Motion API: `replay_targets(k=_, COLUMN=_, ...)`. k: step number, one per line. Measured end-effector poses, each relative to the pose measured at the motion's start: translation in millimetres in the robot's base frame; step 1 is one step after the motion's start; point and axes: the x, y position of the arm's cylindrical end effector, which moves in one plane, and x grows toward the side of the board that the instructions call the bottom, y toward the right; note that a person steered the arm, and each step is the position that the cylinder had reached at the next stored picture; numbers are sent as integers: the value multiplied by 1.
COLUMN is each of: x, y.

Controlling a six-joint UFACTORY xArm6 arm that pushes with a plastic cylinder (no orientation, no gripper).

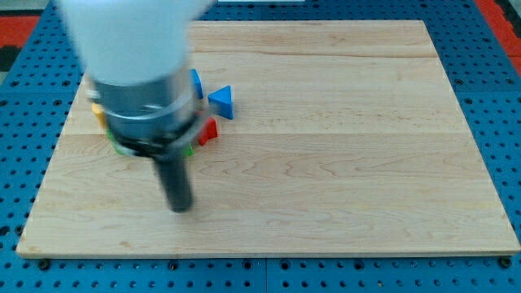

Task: Move green circle on top left to yellow heart

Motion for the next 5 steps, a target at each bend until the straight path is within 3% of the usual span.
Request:
replay_targets(k=1, x=-45, y=-18)
replay_targets(k=2, x=-59, y=15)
replay_targets(k=4, x=-69, y=-72)
replay_targets(k=5, x=-94, y=-110)
